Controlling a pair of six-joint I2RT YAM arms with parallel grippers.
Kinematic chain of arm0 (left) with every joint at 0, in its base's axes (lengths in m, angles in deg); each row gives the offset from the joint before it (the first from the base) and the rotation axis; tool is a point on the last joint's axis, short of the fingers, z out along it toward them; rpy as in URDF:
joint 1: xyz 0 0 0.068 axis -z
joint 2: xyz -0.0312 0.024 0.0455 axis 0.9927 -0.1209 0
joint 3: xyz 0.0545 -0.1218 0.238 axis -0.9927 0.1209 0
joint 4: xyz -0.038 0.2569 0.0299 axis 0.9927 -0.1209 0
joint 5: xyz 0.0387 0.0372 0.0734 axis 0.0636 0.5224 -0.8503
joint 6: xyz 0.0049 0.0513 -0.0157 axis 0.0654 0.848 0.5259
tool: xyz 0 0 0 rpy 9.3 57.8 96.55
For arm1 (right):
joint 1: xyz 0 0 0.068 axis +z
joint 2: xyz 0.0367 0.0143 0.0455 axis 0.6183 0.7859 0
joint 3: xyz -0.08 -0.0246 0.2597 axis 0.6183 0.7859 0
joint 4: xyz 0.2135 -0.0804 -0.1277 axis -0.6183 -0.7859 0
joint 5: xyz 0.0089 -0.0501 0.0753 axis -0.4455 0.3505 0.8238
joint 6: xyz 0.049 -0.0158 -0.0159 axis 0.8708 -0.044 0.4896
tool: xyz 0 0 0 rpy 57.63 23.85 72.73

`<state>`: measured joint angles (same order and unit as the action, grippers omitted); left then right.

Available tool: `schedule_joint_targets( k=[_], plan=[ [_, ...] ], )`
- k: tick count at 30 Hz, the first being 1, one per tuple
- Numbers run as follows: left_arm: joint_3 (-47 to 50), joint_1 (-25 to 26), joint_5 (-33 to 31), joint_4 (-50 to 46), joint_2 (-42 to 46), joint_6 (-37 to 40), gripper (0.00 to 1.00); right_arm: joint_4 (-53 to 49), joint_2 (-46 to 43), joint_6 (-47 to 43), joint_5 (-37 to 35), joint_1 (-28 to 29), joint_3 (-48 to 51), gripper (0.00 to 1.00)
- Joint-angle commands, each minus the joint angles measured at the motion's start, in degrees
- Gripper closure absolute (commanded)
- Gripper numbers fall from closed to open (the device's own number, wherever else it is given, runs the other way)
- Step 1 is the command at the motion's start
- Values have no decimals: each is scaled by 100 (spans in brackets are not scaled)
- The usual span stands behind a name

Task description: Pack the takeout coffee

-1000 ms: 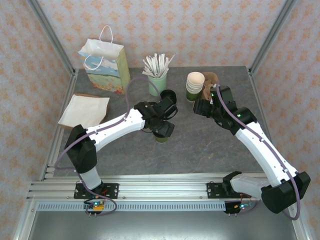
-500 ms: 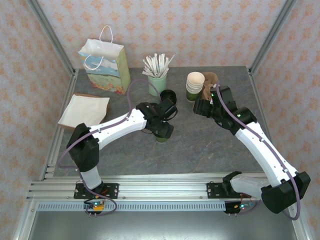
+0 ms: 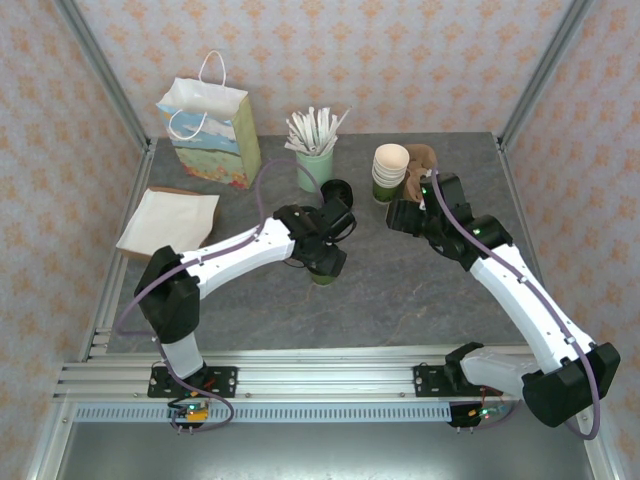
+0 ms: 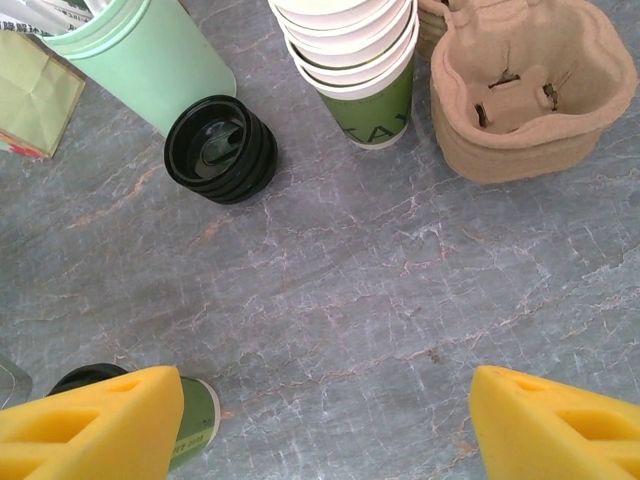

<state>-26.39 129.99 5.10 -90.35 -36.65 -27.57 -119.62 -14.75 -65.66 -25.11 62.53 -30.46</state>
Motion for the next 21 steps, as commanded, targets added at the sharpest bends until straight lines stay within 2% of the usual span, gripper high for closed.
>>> schedule_joint_targets(
  k=[1, 9, 21],
  plan=[
    [349, 29, -169, -297, -453, 136, 30, 112, -64, 45, 21, 14, 11, 24],
    [-343, -43, -162, -386, -237, 155, 26, 92, 45, 17, 74, 11, -135, 24],
    [-464, -110, 33, -311, -53, 83, 20, 107, 31, 31, 58, 16, -39, 24]
  ],
)
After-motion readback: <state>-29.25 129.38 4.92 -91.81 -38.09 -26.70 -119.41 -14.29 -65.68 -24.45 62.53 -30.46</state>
